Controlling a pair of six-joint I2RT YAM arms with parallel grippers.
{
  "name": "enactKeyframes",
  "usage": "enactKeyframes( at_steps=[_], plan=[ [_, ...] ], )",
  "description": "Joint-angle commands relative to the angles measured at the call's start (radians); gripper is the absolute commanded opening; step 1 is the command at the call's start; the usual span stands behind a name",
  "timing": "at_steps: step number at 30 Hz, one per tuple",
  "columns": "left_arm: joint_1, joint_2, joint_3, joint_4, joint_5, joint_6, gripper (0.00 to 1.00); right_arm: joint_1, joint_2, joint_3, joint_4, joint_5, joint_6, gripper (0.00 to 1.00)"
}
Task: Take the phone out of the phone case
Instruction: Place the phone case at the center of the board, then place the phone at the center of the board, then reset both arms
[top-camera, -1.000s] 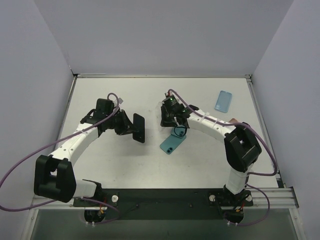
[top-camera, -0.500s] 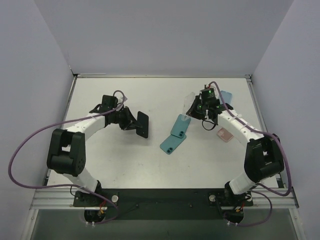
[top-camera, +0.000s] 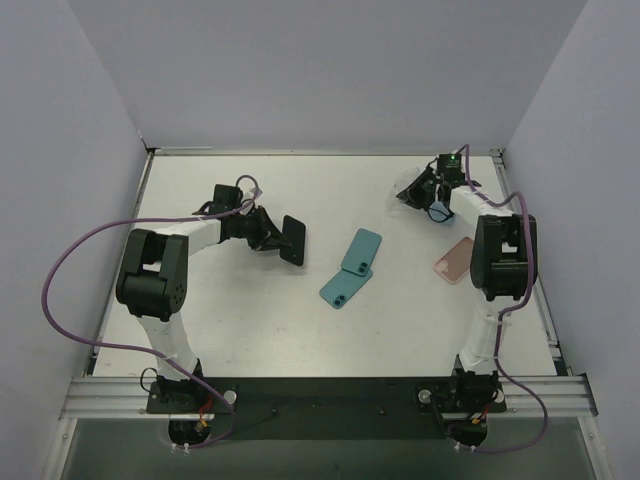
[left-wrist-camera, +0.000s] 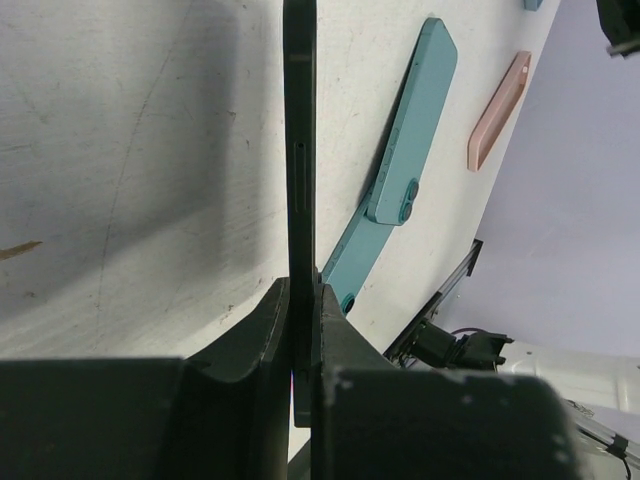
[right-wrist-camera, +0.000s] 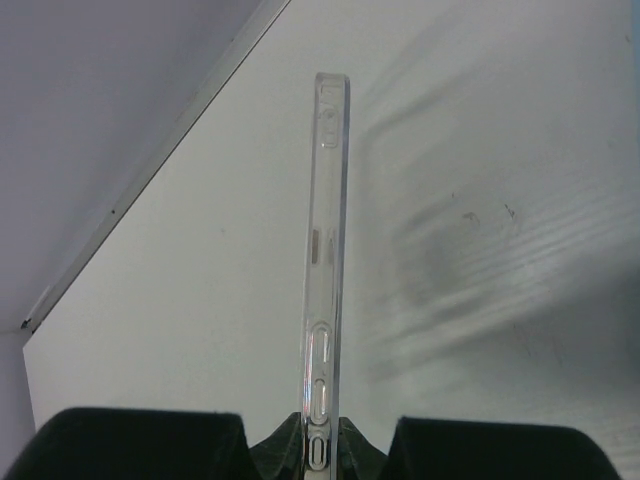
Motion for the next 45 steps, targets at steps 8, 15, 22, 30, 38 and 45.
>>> enactKeyframes(
  at_steps=[8, 15, 22, 30, 38, 45],
  plan=[
    [0.003, -0.023, -0.004, 0.081, 0.053, 0.009, 0.0, -0.034, 0.089, 0.212, -0.213, 0.195, 0.042, 0.89],
    [-0.043, 0.0, 0.038, 0.022, -0.017, 0.046, 0.0, -0.026, -0.196, 0.011, -0.248, 0.37, 0.014, 0.93],
    [-0.073, 0.048, 0.05, 0.021, -0.022, 0.041, 0.19, 0.026, -0.532, -0.285, -0.269, 0.441, -0.012, 0.93],
    [-0.08, 0.013, 0.053, -0.079, -0.083, 0.091, 0.78, 0.075, -0.822, -0.544, -0.374, 0.471, -0.004, 0.93],
    [-0.119, -0.113, 0.015, -0.298, -0.267, 0.187, 0.89, 0.098, -0.946, -0.564, -0.536, 0.53, -0.058, 0.94],
    [-0.119, -0.422, -0.1, -0.413, -0.332, 0.234, 0.89, 0.101, -1.0, -0.596, -0.601, 0.56, -0.082, 0.94]
  ],
)
